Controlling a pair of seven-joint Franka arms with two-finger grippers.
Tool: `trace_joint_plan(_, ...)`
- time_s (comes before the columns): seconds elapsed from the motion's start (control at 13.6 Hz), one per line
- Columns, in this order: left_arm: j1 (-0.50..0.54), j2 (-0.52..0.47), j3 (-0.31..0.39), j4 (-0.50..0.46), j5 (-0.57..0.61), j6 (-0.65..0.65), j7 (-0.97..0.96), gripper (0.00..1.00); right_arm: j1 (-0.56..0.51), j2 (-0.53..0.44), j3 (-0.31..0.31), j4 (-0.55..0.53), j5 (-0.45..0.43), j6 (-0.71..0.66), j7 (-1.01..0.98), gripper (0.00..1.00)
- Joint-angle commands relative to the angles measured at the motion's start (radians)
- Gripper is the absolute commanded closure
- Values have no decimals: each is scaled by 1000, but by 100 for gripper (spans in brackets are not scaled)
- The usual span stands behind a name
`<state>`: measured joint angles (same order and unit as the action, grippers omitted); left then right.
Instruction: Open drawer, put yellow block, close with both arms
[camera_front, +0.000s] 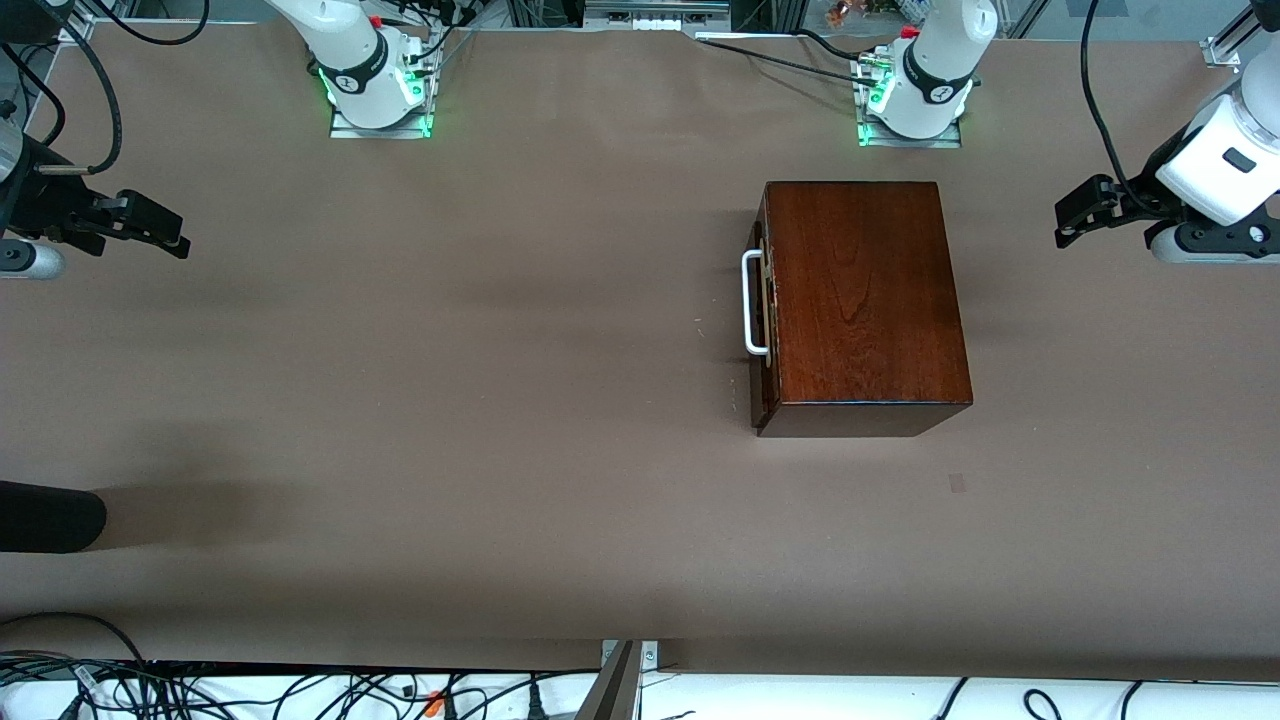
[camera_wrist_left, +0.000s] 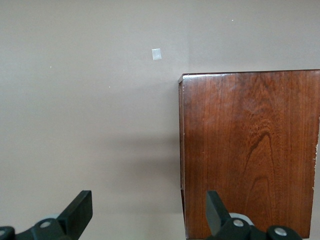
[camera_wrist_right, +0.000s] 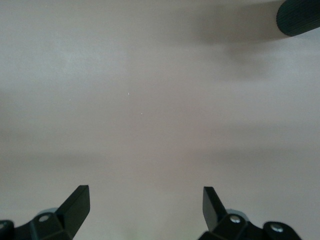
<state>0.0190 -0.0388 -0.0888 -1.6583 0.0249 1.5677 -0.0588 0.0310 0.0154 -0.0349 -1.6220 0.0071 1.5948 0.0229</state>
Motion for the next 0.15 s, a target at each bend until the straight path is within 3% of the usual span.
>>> trace_joint_plan(0.0,-4,14,-5,32,3,-20,-9,0,-16,-5,10,10,16,-9,-15,0)
trace_joint_plan(0.07,-4,14,-5,34,3,-20,-9,0,-16,-5,12,11,16,-10,-15,0)
